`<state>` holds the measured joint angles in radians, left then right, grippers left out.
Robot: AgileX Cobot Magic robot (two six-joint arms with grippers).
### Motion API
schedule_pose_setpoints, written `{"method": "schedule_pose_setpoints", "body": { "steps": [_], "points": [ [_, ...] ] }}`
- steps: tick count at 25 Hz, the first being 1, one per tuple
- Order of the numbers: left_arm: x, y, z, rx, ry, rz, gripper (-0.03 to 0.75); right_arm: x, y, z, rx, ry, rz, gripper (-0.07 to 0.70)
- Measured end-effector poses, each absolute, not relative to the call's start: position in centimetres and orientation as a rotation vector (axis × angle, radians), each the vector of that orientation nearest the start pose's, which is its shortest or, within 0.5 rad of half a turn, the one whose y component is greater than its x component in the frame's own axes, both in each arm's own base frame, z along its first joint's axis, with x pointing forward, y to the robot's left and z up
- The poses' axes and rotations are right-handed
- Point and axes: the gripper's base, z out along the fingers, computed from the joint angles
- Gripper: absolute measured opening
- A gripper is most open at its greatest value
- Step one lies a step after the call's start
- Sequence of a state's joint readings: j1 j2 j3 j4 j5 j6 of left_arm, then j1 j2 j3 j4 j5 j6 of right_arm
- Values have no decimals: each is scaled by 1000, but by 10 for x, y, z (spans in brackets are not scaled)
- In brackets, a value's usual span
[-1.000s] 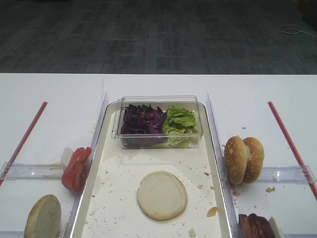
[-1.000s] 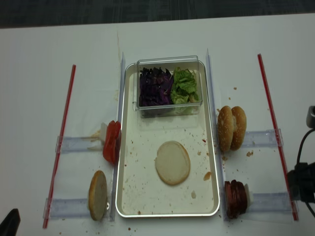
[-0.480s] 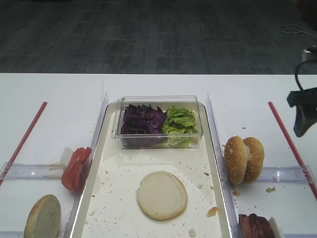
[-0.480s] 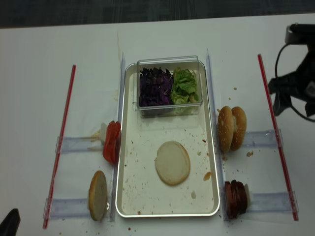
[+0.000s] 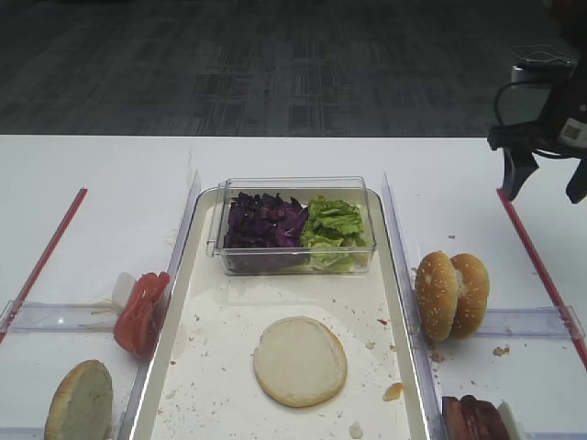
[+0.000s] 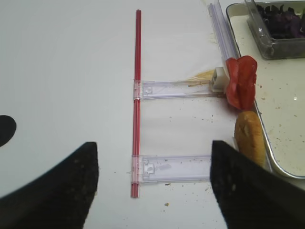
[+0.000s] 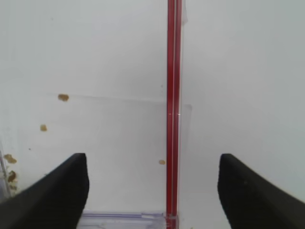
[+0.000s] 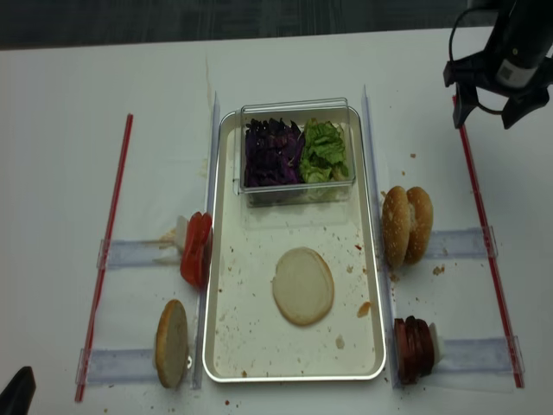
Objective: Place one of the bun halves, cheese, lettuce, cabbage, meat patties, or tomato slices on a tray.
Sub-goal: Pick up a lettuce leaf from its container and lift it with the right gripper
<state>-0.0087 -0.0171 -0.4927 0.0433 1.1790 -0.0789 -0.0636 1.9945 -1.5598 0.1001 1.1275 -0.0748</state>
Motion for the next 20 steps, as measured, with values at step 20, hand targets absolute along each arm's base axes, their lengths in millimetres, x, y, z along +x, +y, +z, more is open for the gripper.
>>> {"method": "schedule_pose_setpoints", "body": {
  "steps": [20],
  "points": [
    [-12,4,266,-81,2150,2,491,412,29,212,-117,3044,177,590]
  ]
}}
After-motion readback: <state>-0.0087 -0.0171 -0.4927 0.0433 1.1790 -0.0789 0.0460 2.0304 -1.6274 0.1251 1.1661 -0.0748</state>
